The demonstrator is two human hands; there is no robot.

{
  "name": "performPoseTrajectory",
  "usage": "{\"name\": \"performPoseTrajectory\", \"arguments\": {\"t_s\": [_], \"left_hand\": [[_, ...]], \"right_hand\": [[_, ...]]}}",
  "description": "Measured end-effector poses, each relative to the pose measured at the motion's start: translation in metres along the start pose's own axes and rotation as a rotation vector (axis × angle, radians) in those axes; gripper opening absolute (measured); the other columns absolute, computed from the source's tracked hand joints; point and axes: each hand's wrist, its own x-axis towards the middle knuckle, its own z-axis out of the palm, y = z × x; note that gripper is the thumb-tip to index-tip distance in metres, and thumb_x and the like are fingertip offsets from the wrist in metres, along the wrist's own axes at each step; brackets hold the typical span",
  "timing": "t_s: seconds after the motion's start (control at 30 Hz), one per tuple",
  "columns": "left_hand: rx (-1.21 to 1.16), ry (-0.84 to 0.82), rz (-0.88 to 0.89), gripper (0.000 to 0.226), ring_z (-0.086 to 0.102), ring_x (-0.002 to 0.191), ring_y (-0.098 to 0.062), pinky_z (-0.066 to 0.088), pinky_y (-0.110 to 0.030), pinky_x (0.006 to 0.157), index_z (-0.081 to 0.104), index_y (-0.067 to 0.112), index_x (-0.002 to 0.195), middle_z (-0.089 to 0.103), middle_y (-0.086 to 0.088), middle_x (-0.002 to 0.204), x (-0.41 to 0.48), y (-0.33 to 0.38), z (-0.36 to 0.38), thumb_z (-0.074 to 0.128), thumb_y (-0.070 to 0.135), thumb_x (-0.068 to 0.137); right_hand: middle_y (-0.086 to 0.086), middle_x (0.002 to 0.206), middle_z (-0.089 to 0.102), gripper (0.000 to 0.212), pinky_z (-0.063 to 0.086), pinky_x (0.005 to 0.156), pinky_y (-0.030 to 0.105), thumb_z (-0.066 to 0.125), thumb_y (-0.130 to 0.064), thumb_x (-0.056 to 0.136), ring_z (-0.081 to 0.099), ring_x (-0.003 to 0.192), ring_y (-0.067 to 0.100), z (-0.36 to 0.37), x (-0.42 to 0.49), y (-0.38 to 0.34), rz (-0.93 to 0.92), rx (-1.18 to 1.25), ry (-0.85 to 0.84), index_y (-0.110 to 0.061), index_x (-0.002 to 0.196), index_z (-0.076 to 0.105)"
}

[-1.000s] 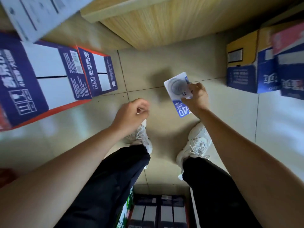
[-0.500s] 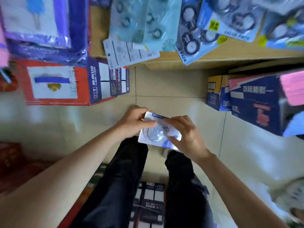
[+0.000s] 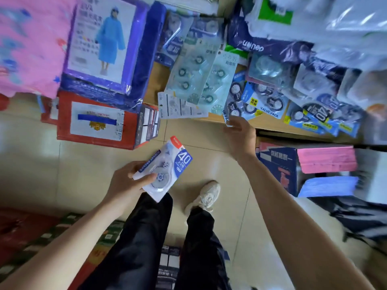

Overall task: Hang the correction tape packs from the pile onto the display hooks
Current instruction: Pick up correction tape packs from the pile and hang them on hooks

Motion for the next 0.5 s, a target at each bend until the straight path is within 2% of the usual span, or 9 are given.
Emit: {"name": "performPoseTrajectory", "arguments": {"t_s": [0.1, 0.17, 0.23, 0.3, 0.33, 0.4, 0.5], "left_hand": [[-0.056, 0.055, -0.003, 0.035, 0.071, 0.079, -0.008, 0.053, -0.034, 0.071, 0.073, 0.026, 0.099, 0.076, 0.003, 0.093, 0.0, 0.003, -0.016, 0.089, 0.018, 0.069], [-0.095, 0.087, 0.007, 0.033, 0.072, 0.083, -0.013, 0.055, -0.04, 0.075, 0.074, 0.032, 0.095, 0.076, 0.003, 0.093, 0.002, 0.006, -0.026, 0.088, 0.021, 0.067], [-0.12, 0.101, 0.008, 0.031, 0.073, 0.089, -0.019, 0.056, -0.04, 0.077, 0.074, 0.035, 0.092, 0.076, 0.004, 0.093, 0.005, 0.01, -0.036, 0.086, 0.024, 0.065], [-0.15, 0.111, 0.015, 0.029, 0.072, 0.091, -0.023, 0.057, -0.038, 0.074, 0.073, 0.03, 0.091, 0.076, 0.004, 0.091, 0.009, 0.015, -0.041, 0.088, 0.017, 0.069], [-0.164, 0.113, 0.018, 0.029, 0.072, 0.09, -0.023, 0.057, -0.038, 0.074, 0.074, 0.03, 0.09, 0.076, 0.003, 0.091, 0.011, 0.019, -0.045, 0.087, 0.016, 0.07], [-0.178, 0.11, 0.029, 0.026, 0.072, 0.089, -0.02, 0.058, -0.043, 0.079, 0.074, 0.035, 0.088, 0.076, 0.004, 0.092, 0.014, 0.023, -0.051, 0.084, 0.024, 0.066], [-0.209, 0.088, 0.048, 0.025, 0.073, 0.094, -0.022, 0.058, -0.043, 0.081, 0.074, 0.036, 0.089, 0.076, 0.002, 0.096, 0.017, 0.027, -0.059, 0.08, 0.026, 0.067]], "right_hand": [[0.001, 0.104, 0.072, 0.028, 0.048, 0.079, 0.024, 0.073, -0.023, 0.082, 0.064, 0.088, 0.011, 0.015, 0.031, -0.026, 0.04, -0.068, 0.044, -0.016, 0.109, 0.068], [0.002, 0.11, 0.069, 0.038, 0.045, 0.078, 0.025, 0.074, -0.03, 0.082, 0.063, 0.096, 0.016, 0.025, 0.05, -0.037, 0.05, -0.161, 0.092, -0.016, 0.116, 0.064], [0.004, 0.12, 0.064, 0.054, 0.049, 0.085, 0.032, 0.077, -0.037, 0.081, 0.061, 0.106, 0.022, 0.035, 0.066, -0.045, 0.068, -0.207, 0.112, -0.014, 0.126, 0.056], [0.006, 0.13, 0.06, 0.072, 0.049, 0.094, 0.038, 0.08, -0.041, 0.078, 0.059, 0.116, 0.025, 0.042, 0.08, -0.048, 0.124, -0.203, 0.082, -0.012, 0.136, 0.047], [0.006, 0.129, 0.061, 0.076, 0.05, 0.092, 0.037, 0.081, -0.043, 0.077, 0.059, 0.116, 0.026, 0.046, 0.085, -0.05, 0.154, -0.216, 0.06, -0.011, 0.136, 0.045], [0.007, 0.119, 0.067, 0.071, 0.052, 0.084, 0.034, 0.084, -0.04, 0.073, 0.064, 0.108, 0.026, 0.051, 0.089, -0.052, 0.182, -0.239, 0.039, -0.011, 0.129, 0.05], [0.006, 0.111, 0.071, 0.06, 0.056, 0.086, 0.038, 0.088, -0.034, 0.069, 0.067, 0.098, 0.024, 0.057, 0.088, -0.058, 0.205, -0.223, 0.085, -0.012, 0.118, 0.061]]}}
